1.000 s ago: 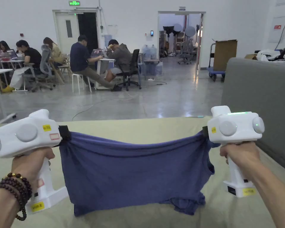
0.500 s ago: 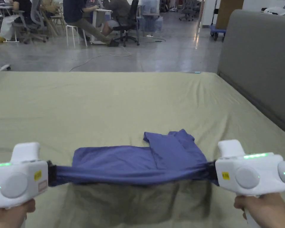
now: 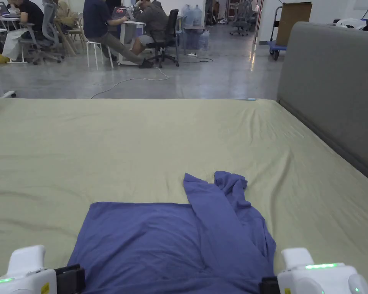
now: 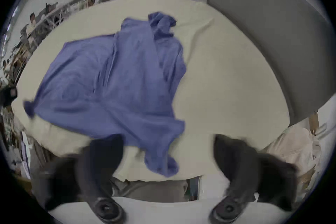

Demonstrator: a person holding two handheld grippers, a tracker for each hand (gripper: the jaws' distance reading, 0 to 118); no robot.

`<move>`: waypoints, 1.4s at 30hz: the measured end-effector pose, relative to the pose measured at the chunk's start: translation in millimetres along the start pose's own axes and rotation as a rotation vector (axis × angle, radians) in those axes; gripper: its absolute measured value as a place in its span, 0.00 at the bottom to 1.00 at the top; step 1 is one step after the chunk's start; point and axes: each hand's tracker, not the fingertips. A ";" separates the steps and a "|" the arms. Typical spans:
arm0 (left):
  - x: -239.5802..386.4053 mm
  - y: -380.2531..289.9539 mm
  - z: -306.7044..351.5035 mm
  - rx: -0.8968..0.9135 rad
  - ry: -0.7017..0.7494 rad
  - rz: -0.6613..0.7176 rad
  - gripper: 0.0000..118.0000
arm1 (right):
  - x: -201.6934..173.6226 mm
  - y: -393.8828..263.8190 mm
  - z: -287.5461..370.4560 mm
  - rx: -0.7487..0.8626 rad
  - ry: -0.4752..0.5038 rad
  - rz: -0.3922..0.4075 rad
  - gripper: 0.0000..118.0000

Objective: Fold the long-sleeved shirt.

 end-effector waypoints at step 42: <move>48.4 110.3 -117.7 -0.025 -0.099 -0.098 0.00 | -132.2 346.1 -194.2 -0.011 0.292 0.074 0.00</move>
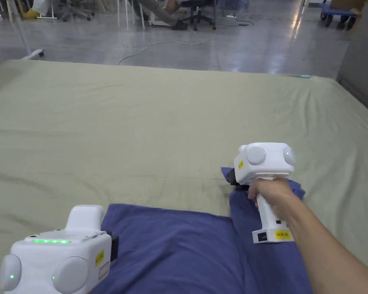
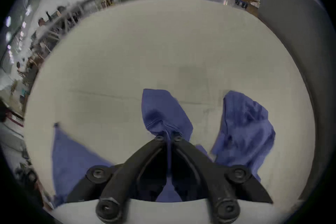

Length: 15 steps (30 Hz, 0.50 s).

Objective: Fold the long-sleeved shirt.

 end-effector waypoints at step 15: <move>15.1 -22.7 56.3 0.048 -0.032 0.000 0.00 | -16.4 -309.8 157.7 -0.049 0.010 0.081 0.00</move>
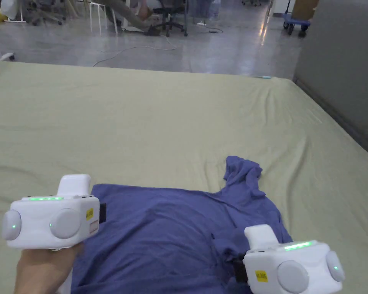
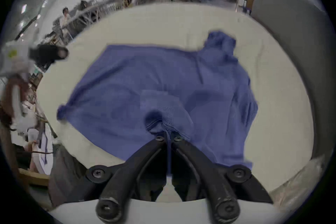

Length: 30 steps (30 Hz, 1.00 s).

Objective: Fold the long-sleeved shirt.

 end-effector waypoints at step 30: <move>-35.1 109.4 -136.4 -0.158 -0.008 0.089 0.98 | 64.5 30.5 9.8 0.155 -0.097 -0.242 0.00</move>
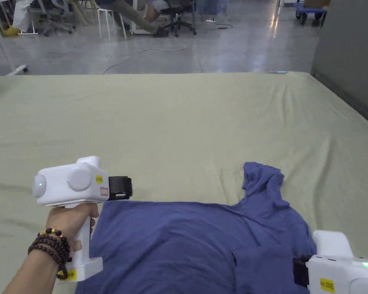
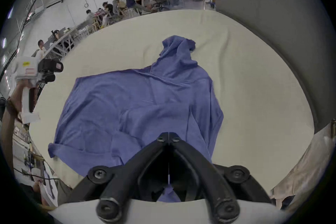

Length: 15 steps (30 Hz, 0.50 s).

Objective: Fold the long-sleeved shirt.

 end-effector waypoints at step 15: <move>13.0 8.8 -76.0 -0.178 0.111 -0.127 0.01 | 31.1 55.0 -31.8 -0.008 -0.050 -0.065 0.00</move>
